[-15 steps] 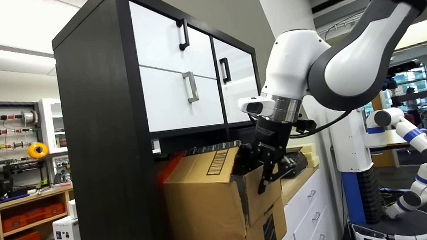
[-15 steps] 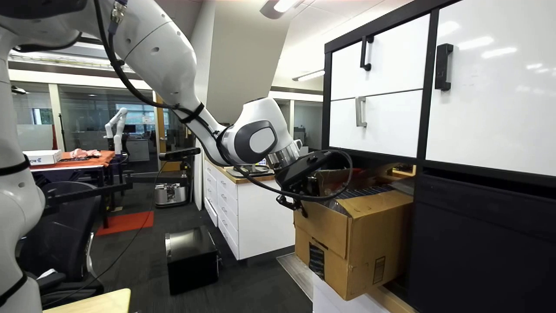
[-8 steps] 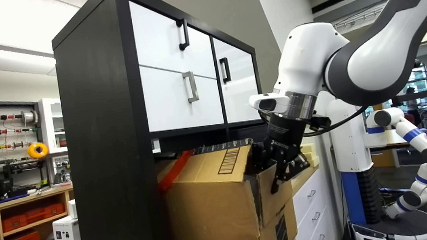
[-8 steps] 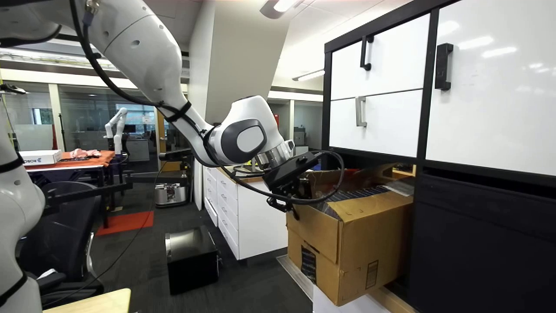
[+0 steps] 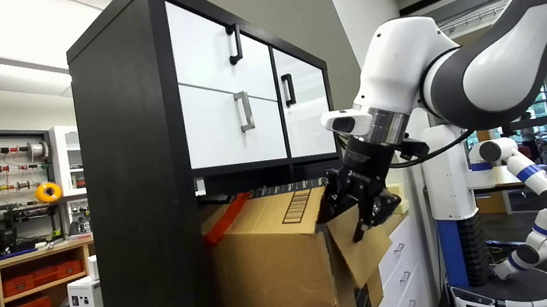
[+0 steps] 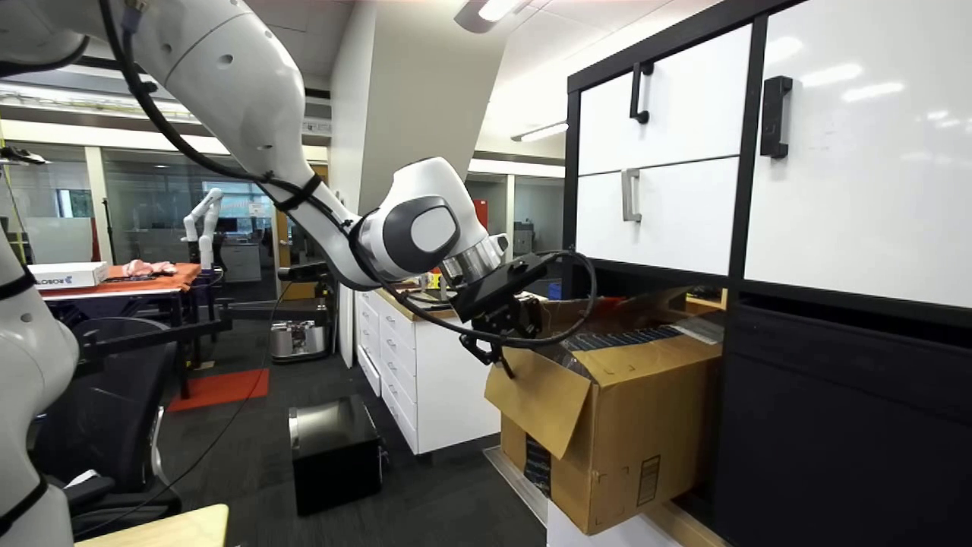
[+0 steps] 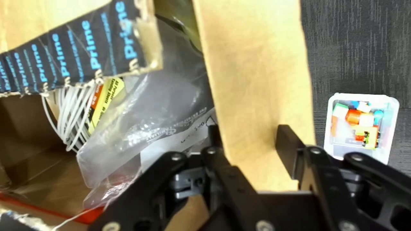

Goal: Pull the cardboard box forwards

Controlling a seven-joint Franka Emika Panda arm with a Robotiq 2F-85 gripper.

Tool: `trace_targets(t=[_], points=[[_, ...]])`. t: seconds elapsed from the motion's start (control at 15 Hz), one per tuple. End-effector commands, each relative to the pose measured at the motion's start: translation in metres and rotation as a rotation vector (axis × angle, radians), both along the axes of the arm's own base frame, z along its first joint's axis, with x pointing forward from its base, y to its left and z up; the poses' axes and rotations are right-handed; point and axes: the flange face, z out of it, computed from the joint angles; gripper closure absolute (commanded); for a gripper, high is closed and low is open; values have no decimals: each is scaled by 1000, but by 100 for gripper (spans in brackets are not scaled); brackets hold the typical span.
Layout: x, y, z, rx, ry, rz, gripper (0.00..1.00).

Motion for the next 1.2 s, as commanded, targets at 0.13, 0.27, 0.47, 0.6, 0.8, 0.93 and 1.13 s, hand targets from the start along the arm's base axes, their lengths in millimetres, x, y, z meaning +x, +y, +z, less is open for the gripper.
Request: trace_targets(t=[0.13, 0.27, 0.47, 0.6, 0.8, 0.93, 1.13], points=[[-10, 7, 50, -19, -75, -60, 8], [-10, 11, 63, -17, -89, -84, 0], [-12, 17, 83, -10, -68, -175, 0], [-16, 22, 93, -18, -15, -289, 0], [-23, 32, 104, -21, 82, -434, 0], [-29, 39, 111, -15, 147, -525, 0], [-36, 44, 120, 13, 232, -663, 0]])
